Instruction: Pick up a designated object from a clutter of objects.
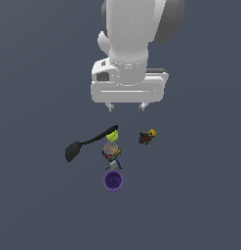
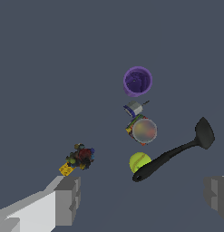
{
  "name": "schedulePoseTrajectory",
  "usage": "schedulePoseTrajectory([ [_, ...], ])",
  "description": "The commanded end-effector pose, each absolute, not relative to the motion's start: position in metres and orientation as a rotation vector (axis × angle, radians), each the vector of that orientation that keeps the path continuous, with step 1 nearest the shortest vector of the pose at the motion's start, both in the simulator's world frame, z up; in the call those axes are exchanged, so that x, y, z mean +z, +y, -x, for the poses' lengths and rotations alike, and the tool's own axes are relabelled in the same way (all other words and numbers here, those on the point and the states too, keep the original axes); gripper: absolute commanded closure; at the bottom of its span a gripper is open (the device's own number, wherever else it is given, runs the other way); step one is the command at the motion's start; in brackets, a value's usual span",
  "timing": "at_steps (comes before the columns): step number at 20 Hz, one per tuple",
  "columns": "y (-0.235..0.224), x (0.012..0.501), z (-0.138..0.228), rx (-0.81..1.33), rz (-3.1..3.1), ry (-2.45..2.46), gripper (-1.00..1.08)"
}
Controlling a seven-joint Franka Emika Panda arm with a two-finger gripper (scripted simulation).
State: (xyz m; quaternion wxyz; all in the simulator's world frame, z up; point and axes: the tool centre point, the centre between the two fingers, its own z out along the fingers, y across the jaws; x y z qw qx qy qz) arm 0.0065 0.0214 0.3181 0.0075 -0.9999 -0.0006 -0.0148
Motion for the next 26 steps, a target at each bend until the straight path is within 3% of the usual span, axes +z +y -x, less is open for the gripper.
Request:
schedulePoseTrajectory([
  [1, 0.021, 0.318, -0.007, -0.046, 3.126, -0.002, -0.92],
  [15, 0.013, 0.323, -0.018, -0.071, 3.110, 0.051, -0.92],
  [26, -0.015, 0.278, -0.019, -0.049, 3.075, 0.344, -0.92],
])
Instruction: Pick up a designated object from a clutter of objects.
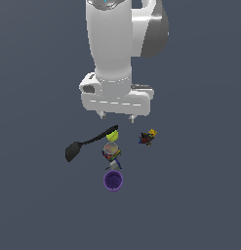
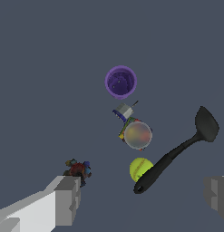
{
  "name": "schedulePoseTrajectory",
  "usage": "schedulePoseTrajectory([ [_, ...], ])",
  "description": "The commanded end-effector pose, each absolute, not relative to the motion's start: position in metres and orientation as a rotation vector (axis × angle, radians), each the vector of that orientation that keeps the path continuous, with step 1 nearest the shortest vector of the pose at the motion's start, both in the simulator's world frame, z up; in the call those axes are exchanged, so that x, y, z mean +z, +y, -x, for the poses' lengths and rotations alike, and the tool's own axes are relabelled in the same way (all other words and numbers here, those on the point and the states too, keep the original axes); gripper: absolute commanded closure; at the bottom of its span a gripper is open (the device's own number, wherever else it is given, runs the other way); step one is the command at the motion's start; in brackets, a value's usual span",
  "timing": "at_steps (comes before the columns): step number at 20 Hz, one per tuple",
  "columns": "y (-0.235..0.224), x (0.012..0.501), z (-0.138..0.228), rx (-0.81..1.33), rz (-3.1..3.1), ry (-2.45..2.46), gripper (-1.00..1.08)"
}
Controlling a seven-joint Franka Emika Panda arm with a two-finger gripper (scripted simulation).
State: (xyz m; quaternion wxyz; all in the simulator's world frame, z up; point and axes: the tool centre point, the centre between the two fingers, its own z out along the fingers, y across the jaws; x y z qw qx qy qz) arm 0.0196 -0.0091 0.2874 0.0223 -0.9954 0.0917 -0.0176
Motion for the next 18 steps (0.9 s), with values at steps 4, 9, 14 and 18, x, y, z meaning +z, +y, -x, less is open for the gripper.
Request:
schedulePoseTrajectory([
  [4, -0.036, 0.247, -0.016, -0.034, 3.040, 0.551, -0.92],
  [9, -0.069, 0.200, -0.006, -0.015, 2.966, 0.871, -0.92],
  [14, -0.102, 0.158, 0.010, -0.002, 2.873, 1.176, -0.92],
  [18, -0.122, 0.133, 0.023, 0.001, 2.805, 1.362, -0.92],
])
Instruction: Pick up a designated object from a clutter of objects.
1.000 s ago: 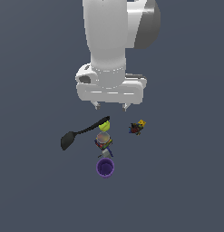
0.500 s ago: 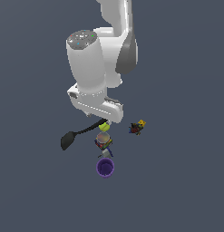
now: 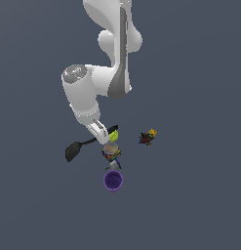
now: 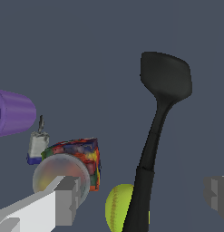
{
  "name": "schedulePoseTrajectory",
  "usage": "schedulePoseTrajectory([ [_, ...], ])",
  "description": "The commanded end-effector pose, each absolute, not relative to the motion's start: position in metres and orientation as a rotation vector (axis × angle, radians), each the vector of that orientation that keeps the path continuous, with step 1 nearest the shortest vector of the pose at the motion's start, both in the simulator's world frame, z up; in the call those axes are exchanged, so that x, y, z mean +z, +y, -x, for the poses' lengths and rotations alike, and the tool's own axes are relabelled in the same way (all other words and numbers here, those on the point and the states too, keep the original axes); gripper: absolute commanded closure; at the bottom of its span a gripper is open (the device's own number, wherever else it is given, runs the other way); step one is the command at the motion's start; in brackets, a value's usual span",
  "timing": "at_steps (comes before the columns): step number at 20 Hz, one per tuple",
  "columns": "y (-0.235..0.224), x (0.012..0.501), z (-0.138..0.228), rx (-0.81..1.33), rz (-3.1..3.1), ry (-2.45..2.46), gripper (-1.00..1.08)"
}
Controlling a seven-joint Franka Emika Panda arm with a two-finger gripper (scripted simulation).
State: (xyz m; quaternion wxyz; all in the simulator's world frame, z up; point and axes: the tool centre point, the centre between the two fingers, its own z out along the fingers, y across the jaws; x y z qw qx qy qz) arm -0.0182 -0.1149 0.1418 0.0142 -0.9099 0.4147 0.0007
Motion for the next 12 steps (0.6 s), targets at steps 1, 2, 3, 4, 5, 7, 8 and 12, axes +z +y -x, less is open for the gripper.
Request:
schedulePoseTrajectory([
  [1, -0.127, 0.128, 0.026, 0.002, 2.790, 1.400, -0.92],
  [2, -0.131, 0.124, 0.029, 0.002, 2.776, 1.434, -0.92],
  [3, -0.134, 0.120, 0.031, 0.002, 2.763, 1.465, -0.92],
  [4, -0.137, 0.116, 0.034, 0.002, 2.751, 1.493, -0.92],
  [5, -0.140, 0.113, 0.036, 0.001, 2.741, 1.518, -0.92],
  [7, -0.144, 0.108, 0.039, 0.001, 2.724, 1.557, -0.92],
  [8, -0.146, 0.107, 0.041, 0.001, 2.717, 1.571, -0.92],
  [12, -0.149, 0.103, 0.043, 0.000, 2.705, 1.597, -0.92],
])
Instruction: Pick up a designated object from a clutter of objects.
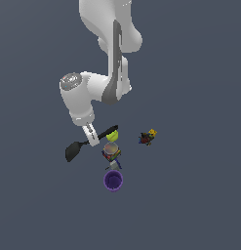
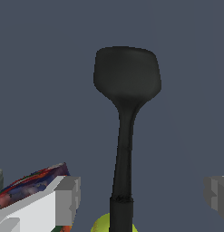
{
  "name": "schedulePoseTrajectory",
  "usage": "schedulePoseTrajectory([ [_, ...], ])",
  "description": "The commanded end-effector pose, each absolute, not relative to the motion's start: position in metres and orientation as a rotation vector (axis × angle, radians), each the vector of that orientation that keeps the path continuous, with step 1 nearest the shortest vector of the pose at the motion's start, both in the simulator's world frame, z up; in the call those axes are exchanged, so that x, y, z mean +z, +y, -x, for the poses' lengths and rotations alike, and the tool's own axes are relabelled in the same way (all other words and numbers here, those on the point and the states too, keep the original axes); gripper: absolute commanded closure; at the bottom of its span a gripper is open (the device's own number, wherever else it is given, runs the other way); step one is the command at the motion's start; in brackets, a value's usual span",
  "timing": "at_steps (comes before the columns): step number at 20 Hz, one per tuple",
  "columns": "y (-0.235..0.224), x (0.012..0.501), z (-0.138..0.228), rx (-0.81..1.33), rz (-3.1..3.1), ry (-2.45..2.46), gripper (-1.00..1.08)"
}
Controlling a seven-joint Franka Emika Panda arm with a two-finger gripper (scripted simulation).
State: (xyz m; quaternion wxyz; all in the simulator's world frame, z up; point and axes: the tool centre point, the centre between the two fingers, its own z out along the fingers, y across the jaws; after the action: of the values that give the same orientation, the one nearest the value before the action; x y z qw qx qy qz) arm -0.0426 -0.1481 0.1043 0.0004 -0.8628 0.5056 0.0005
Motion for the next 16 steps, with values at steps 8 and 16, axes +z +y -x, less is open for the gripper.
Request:
schedulePoseTrajectory([
  [8, -0.148, 0.090, 0.043, 0.001, 2.709, 1.591, -0.92],
  [16, -0.149, 0.057, 0.044, 0.001, 2.706, 1.597, -0.92],
])
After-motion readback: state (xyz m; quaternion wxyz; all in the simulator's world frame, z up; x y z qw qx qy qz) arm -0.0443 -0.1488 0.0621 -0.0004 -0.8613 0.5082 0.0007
